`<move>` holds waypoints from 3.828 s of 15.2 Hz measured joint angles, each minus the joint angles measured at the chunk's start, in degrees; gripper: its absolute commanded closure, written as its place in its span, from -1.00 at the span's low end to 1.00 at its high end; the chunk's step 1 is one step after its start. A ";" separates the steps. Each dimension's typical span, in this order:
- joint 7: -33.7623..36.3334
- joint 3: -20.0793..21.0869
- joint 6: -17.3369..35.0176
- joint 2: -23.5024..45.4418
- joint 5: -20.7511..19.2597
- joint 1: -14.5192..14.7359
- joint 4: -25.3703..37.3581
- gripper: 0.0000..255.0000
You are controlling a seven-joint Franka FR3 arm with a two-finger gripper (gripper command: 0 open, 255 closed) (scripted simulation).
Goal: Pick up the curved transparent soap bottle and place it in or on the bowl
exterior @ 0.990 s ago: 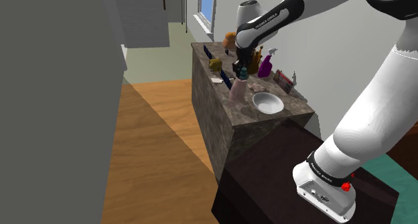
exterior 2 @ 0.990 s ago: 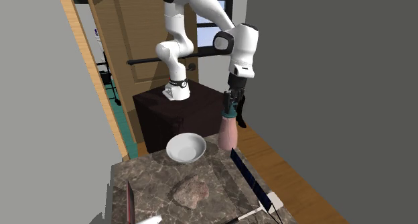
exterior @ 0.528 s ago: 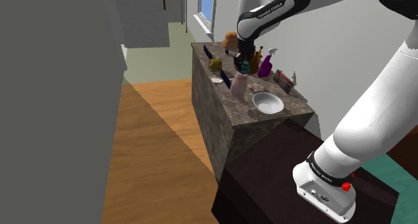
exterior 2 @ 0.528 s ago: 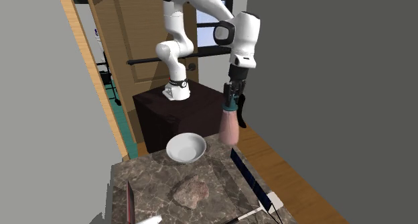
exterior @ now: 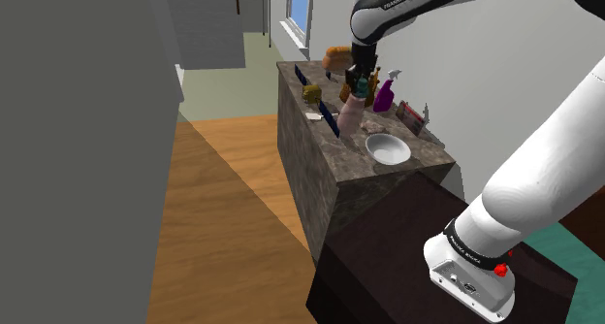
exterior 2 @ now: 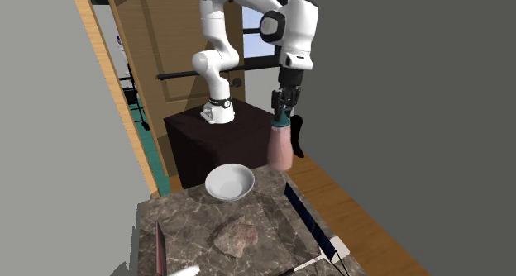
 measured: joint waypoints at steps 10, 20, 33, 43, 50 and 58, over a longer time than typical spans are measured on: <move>-11.42 -5.89 -3.01 -11.50 -0.96 -5.27 -6.24 1.00; -18.72 -10.42 -2.95 -14.89 -2.12 -8.56 -8.15 1.00; -16.98 -11.09 7.23 -10.84 -3.01 -8.90 -14.41 1.00; -15.61 -11.58 15.49 -5.90 -3.66 -9.18 -17.83 1.00; -15.24 -11.69 17.57 -4.63 -3.86 -9.26 -18.63 1.00; -15.24 -11.69 17.59 -4.63 -3.86 -9.27 -18.62 -1.00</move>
